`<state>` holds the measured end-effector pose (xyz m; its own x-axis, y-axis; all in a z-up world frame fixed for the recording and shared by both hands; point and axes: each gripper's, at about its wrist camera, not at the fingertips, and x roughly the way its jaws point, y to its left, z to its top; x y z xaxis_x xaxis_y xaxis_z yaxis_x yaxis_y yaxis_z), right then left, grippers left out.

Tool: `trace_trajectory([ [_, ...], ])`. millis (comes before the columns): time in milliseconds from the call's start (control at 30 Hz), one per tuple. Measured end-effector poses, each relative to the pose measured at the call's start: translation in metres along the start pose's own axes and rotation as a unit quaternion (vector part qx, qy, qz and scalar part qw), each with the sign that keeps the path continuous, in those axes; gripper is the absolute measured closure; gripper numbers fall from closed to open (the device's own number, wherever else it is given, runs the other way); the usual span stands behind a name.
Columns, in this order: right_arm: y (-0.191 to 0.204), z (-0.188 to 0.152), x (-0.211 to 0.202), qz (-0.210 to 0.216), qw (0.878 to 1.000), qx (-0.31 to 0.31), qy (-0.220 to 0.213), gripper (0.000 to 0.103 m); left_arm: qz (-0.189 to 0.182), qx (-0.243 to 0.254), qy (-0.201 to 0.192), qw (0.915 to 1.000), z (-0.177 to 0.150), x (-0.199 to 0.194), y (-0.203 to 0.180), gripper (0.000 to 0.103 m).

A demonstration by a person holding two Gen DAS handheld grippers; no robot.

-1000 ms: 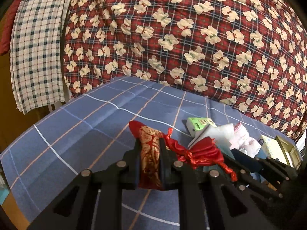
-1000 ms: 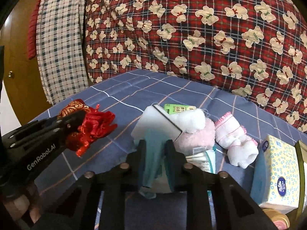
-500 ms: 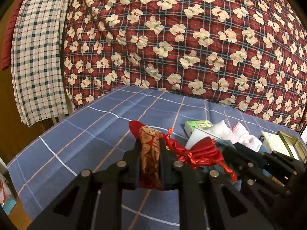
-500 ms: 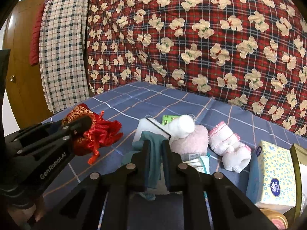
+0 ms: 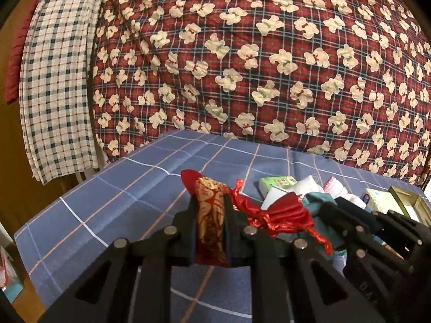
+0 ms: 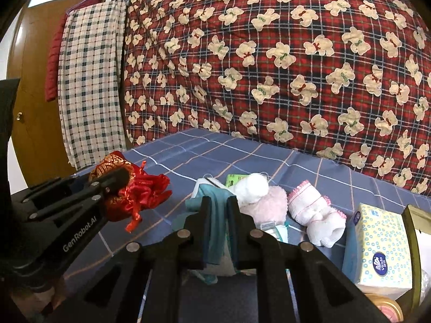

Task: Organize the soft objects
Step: 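Grasp the teal cloth with right gripper while left gripper holds the red pouch, then lift the teal cloth with right gripper while left gripper carries the red pouch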

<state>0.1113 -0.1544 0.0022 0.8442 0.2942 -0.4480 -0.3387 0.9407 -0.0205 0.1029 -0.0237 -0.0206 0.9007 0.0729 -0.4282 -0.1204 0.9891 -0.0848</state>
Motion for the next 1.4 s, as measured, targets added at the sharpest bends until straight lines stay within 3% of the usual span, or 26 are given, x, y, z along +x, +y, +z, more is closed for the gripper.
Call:
trace_trajectory([
  [767,-0.002,-0.002,-0.026,-0.007,0.998,0.009,-0.066,0.09,0.014,0.016,-0.043,0.9989,-0.001,-0.016,-0.004,0.09],
  [1400,-0.005,-0.005,-0.04,-0.007,0.995,0.013,-0.094,0.09,0.016,0.021,-0.072,0.997,-0.001,-0.027,-0.005,0.09],
])
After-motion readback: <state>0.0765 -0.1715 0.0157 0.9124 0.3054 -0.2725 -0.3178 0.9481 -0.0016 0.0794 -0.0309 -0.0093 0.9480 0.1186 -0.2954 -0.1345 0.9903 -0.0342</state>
